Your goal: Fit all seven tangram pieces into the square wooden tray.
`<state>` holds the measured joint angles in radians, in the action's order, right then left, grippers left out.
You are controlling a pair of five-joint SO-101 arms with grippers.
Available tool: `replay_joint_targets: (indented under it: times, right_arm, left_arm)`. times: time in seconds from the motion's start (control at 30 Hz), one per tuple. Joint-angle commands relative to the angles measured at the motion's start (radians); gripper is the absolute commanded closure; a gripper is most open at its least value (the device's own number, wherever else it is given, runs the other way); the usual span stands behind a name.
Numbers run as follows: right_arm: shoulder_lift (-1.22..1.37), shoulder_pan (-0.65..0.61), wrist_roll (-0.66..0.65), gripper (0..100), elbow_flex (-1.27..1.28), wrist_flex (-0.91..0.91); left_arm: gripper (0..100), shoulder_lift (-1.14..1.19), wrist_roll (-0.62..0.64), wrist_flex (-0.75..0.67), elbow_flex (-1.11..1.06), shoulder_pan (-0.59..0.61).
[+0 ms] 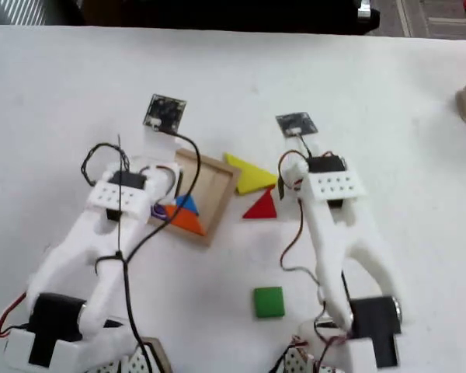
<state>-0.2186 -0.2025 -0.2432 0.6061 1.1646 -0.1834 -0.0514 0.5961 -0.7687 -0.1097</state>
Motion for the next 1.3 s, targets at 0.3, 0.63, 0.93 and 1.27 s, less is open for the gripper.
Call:
replay_joint_targets:
  times: [0.3,0.63,0.93,1.27]
  right_arm:
    - [-0.315,-0.065,-0.778,97.7,0.29,0.203]
    - [-0.325,-0.096,-1.177,78.9,0.404,0.329]
    - [-0.325,-0.392,-0.806,66.6,0.528,0.124]
    - [-0.314,-0.506,-0.667,66.5,0.532,0.07]
  left_arm:
    - [97,-0.015,-0.153,-0.117,0.003,0.047]
    - [97,0.193,-0.163,-0.109,0.169,0.091]
    - [98,0.216,-0.029,-0.11,0.238,0.188]
    - [98,0.216,-0.021,-0.117,0.244,0.211]
